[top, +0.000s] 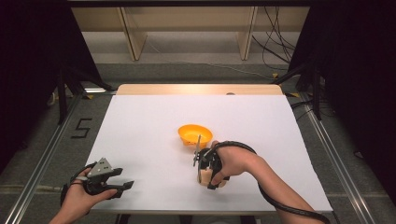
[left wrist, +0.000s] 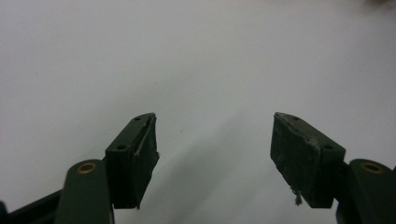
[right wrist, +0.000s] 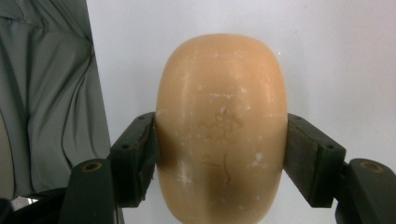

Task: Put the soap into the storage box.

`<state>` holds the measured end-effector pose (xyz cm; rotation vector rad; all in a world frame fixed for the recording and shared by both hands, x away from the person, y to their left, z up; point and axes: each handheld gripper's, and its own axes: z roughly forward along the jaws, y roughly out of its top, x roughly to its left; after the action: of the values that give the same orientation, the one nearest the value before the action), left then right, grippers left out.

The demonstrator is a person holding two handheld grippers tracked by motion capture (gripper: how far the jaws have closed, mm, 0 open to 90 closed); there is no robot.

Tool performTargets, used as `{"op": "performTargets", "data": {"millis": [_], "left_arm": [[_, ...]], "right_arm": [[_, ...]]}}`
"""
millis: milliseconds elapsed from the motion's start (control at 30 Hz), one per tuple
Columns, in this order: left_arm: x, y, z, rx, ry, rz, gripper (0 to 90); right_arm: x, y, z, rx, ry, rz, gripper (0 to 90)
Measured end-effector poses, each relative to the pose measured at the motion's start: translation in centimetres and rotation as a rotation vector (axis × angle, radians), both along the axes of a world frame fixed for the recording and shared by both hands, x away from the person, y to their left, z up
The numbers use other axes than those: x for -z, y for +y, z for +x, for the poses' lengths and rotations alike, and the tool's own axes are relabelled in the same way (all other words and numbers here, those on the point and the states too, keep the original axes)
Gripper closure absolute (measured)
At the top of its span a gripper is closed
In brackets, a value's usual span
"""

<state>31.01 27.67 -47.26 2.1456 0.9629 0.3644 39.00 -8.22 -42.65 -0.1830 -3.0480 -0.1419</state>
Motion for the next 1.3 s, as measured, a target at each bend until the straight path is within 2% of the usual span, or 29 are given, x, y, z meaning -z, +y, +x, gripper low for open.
{"op": "performTargets", "data": {"millis": [33, 67, 167, 333, 367, 467, 500, 533, 600, 667, 700, 733, 800, 867, 933, 967, 1100, 1133, 1200, 1233, 1267, 1300], "left_arm": [[0.0, 0.0, 0.0, -0.004, -0.002, 0.002, 31.5], [0.0, 0.0, 0.0, -0.004, -0.002, 0.002, 31.5], [0.0, 0.0, 0.0, -0.005, -0.002, 0.002, 31.5], [0.0, 0.0, 0.0, 0.0, 0.0, 0.002, 31.5], [0.0, 0.0, 0.0, 0.0, 0.0, 0.002, 31.6], [0.0, -0.1, 0.0, -0.005, -0.001, -0.007, 31.6], [0.0, -0.1, 0.0, -0.006, -0.001, -0.009, 31.5], [0.0, 0.0, 0.0, -0.003, -0.002, 0.003, 31.6], [0.0, 0.0, 0.0, -0.005, -0.003, 0.002, 31.5], [0.0, 0.0, 0.0, -0.005, -0.003, 0.003, 31.5], [0.0, 0.0, 0.0, -0.005, -0.003, 0.003, 31.5], [0.0, 0.0, 0.0, -0.004, -0.003, 0.003, 31.6], [0.0, 0.0, 0.0, -0.003, -0.002, 0.004, 31.5], [0.0, 0.0, 0.0, -0.005, -0.003, 0.002, 31.5], [0.0, 0.0, 0.0, -0.007, -0.004, 0.002, 31.6], [0.0, 0.0, 0.0, -0.007, -0.004, 0.002, 31.5], [0.0, 0.0, 0.0, -0.008, -0.005, 0.0, 31.5], [0.0, 0.0, 0.0, -0.008, -0.006, 0.0, 31.6], [0.0, -0.1, 0.0, -0.009, -0.006, -0.001, 31.5], [0.0, -0.1, 0.0, -0.005, -0.004, -0.004, 31.6], [0.0, -0.1, 0.0, -0.005, -0.004, -0.002, 31.6], [0.0, -0.1, 0.0, -0.004, -0.004, -0.002, 31.5]], "right_arm": [[-0.1, -0.1, -0.1, 0.025, 0.016, -0.017, 33.4], [-0.1, -0.3, 0.0, 0.016, 0.005, -0.009, 33.5], [-0.2, -0.7, 0.0, 0.013, 0.013, -0.011, 33.5], [-0.4, -1.4, 0.0, 0.042, 0.007, -0.017, 33.4], [-0.4, -1.5, 0.2, 0.025, 0.004, -0.011, 33.4], [-0.7, -1.8, 0.0, 0.07, 0.002, -0.017, 33.4], [-0.8, -1.9, 0.1, 0.072, 0.005, -0.018, 33.4], [-0.8, -2.1, 0.3, 0.046, 0.0, -0.011, 33.4], [-0.9, -2.3, 0.2, 0.065, -0.001, -0.016, 33.4], [-1.0, -2.6, 0.5, 0.049, -0.009, -0.005, 33.4], [-1.1, -2.7, 0.4, 0.062, -0.005, -0.001, 33.4], [-1.3, -2.8, 0.2, 0.112, -0.003, -0.026, 33.4], [-1.2, -3.2, 0.6, 0.08, -0.007, -0.009, 33.4], [-1.3, -3.4, 0.5, 0.097, -0.01, -0.014, 33.4], [-1.3, -3.7, 0.7, 0.087, -0.009, -0.01, 33.5], [-1.4, -3.8, 0.6, 0.115, -0.008, -0.022, 33.4], [-1.4, -4.4, 0.9, 0.091, -0.014, -0.007, 33.4], [-1.6, -4.5, 0.8, 0.119, -0.012, -0.016, 33.4], [-1.7, -4.9, 1.0, 0.12, -0.019, -0.014, 33.4], [-1.8, -4.9, 0.8, 0.142, -0.02, -0.021, 33.5], [-1.8, -5.1, 1.1, 0.119, -0.019, -0.017, 33.4], [-1.9, -5.2, 1.1, 0.122, -0.015, -0.018, 33.5]]}}
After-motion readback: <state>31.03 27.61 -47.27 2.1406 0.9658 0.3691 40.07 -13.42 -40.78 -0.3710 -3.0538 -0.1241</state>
